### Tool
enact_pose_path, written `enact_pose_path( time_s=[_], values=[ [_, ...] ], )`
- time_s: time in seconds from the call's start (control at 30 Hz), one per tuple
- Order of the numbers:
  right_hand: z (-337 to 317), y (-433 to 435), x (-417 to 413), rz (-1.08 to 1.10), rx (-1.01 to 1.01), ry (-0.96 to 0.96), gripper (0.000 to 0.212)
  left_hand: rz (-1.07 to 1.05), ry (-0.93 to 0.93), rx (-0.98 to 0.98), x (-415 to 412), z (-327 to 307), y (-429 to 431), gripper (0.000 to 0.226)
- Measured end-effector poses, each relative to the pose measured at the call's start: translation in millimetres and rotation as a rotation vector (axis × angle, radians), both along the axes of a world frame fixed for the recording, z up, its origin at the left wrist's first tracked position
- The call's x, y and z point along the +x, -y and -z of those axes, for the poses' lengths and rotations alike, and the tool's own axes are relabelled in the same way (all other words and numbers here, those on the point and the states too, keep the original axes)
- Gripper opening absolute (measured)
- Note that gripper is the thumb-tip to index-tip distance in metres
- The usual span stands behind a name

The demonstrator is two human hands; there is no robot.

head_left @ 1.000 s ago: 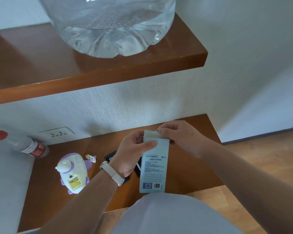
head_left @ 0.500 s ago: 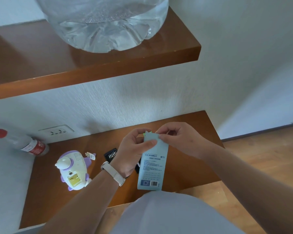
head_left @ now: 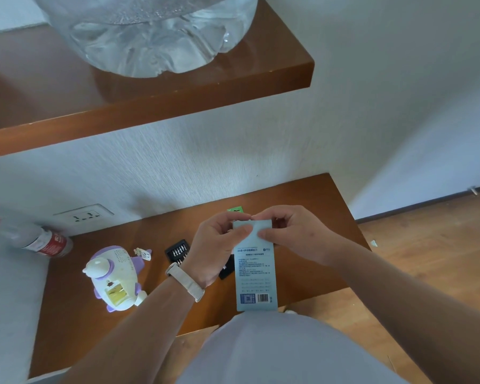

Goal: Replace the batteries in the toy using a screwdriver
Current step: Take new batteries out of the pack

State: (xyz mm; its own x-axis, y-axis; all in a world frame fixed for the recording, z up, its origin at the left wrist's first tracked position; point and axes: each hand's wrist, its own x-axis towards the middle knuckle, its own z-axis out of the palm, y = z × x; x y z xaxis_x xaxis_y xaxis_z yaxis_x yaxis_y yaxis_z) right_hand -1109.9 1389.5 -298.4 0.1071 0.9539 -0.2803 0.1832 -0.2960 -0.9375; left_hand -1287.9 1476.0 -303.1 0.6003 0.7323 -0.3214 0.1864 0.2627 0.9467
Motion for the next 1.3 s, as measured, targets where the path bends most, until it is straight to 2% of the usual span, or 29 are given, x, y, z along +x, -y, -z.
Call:
enact_pose_path(
  time_s=[0.13, 0.23, 0.37, 0.57, 0.8, 1.1, 1.3],
  values=[
    [6, 1, 2, 0.076, 0.014, -0.021, 0.016, 0.039, -0.085, 0.083, 5, 3, 2, 0.021],
    [11, 2, 9, 0.228, 0.013, -0.065, 0.016, 0.100, -0.183, 0.036, 7, 11, 5, 0.038],
    [18, 6, 23, 0.413, -0.009, -0.178, 0.018, 0.197, -0.273, -0.034, 16, 25, 15, 0.026],
    [45, 21, 36, 0.436, -0.137, -0.077, 0.032, 0.111, -0.204, -0.236, 43, 38, 25, 0.022],
    [86, 42, 48, 0.325, -0.223, 0.031, 0.033, -0.022, -0.154, -0.360, 74, 72, 30, 0.028],
    [143, 47, 73, 0.271, -0.240, 0.123, 0.034, 0.003, -0.327, -0.286, 105, 120, 43, 0.032],
    [173, 37, 83, 0.230, -0.265, 0.168, 0.028, -0.049, -0.529, 0.009, 121, 158, 53, 0.037]
  ],
)
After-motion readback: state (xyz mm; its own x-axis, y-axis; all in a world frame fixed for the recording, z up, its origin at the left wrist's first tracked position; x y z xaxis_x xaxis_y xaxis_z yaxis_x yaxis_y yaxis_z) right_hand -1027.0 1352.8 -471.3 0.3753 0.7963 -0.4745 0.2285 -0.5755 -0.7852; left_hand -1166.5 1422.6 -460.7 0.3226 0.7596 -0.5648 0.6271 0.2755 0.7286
